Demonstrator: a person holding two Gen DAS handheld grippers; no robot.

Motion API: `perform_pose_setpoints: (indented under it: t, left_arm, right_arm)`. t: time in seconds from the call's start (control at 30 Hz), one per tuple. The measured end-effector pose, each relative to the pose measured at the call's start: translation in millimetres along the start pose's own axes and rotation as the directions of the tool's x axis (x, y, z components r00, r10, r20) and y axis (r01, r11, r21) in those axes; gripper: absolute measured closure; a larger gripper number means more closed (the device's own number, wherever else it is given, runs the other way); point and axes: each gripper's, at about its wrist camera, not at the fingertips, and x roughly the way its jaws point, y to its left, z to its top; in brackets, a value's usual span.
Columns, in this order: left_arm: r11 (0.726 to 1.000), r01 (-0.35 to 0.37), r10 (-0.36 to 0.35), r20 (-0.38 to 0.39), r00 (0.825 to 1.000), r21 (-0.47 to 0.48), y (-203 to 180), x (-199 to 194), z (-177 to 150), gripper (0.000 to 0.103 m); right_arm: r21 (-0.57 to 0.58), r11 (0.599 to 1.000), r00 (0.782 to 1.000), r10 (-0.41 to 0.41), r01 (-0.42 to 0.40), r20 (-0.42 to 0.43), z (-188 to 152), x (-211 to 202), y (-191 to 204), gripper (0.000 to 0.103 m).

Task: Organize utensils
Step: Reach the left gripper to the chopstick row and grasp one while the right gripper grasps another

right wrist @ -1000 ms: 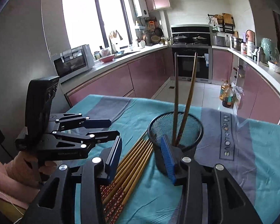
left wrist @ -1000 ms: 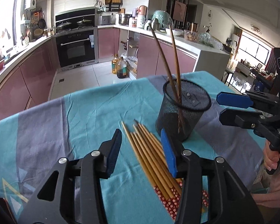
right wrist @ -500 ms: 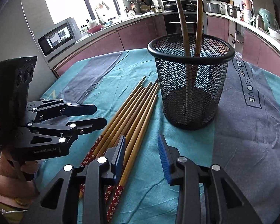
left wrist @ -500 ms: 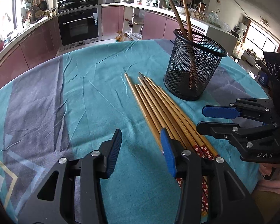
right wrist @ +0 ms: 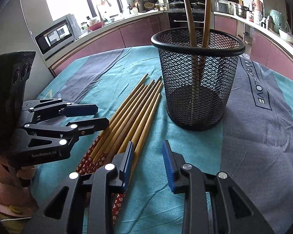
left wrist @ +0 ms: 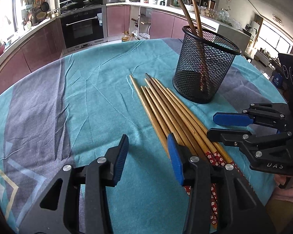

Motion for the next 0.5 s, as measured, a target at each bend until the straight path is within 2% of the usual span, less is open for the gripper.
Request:
perform_pose_setpoints:
  t: [0.17, 0.27, 0.4, 0.5]
  left_arm:
    - [0.999, -0.029, 0.029, -0.013, 0.999, 0.013, 0.2, -0.2, -1.6, 0.067]
    - [1.000, 0.010, -0.010, -0.014, 1.000, -0.011, 0.8, 0.9, 0.6, 0.068]
    - [1.000, 0.013, -0.013, 0.003, 1.000, -0.009, -4.1, 2.4, 6.6, 0.067]
    - [1.000, -0.008, 0.008, -0.013, 1.000, 0.002, -7.4, 10.6, 8.5, 0.067]
  right_arm:
    - [-0.019, 0.999, 1.000, -0.029, 0.029, -0.012, 0.8, 1.7, 3.2, 0.079]
    - [-0.026, 0.999, 0.999, -0.042, 0.042, -0.013, 1.8, 3.4, 4.1, 0.080]
    - [-0.018, 0.999, 0.999, -0.041, 0.041, -0.011, 2.7, 4.3, 2.8, 0.079]
    - [-0.018, 0.999, 0.999, -0.038, 0.038, -0.013, 3.1, 4.4, 1.9, 0.079]
